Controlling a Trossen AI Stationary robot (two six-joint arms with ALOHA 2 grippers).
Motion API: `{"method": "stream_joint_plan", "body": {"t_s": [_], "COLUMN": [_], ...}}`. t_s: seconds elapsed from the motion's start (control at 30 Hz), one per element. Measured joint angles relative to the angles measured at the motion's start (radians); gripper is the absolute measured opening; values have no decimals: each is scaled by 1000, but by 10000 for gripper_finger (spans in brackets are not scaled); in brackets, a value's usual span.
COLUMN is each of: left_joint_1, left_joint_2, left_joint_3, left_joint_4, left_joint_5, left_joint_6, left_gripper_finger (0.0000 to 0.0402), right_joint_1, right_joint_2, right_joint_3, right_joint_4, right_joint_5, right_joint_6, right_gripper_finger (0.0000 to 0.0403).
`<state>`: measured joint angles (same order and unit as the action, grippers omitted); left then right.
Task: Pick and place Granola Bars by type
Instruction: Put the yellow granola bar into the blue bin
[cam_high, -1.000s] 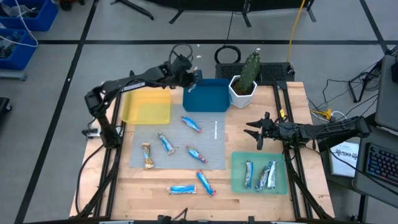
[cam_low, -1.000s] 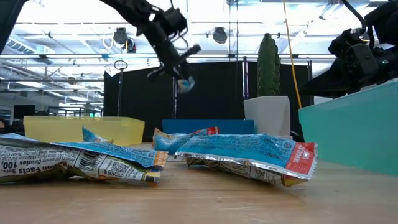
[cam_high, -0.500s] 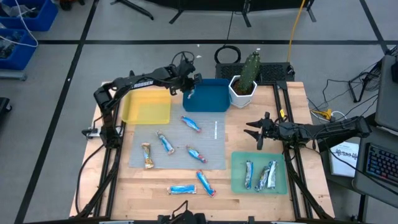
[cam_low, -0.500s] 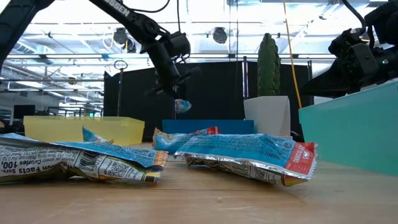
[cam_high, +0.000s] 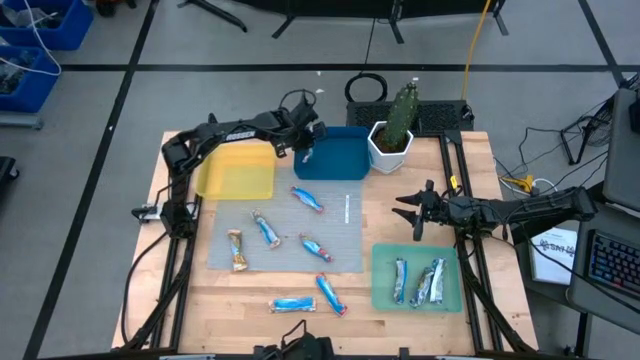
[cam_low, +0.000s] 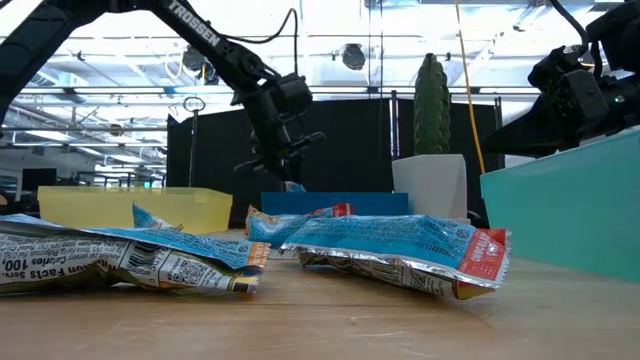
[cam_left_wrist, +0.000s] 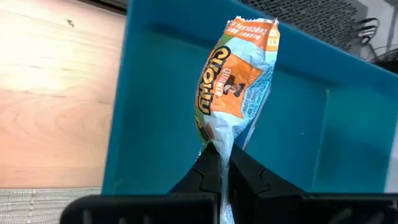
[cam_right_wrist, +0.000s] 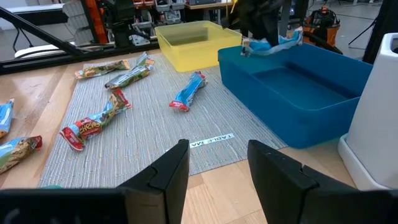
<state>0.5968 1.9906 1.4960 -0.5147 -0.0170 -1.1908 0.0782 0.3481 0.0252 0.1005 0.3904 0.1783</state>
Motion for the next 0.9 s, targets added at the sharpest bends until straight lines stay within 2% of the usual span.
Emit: {"method": "stream_joint_plan", "body": {"t_s": [0.33, 0.9], "left_joint_1": [3, -15], "left_joint_2": [0, 0], "left_joint_3": [0, -104], "left_joint_4": [-16, 11], "left_joint_5": [-30, -45], "left_joint_6": [-39, -87], "left_gripper_finger": [10, 10], "right_joint_1": [0, 0], "right_joint_2": [0, 0], "right_joint_3": [0, 0], "right_joint_4": [0, 0], "right_joint_5": [0, 0], "right_joint_6": [0, 0], "right_gripper_finger": [157, 157]}}
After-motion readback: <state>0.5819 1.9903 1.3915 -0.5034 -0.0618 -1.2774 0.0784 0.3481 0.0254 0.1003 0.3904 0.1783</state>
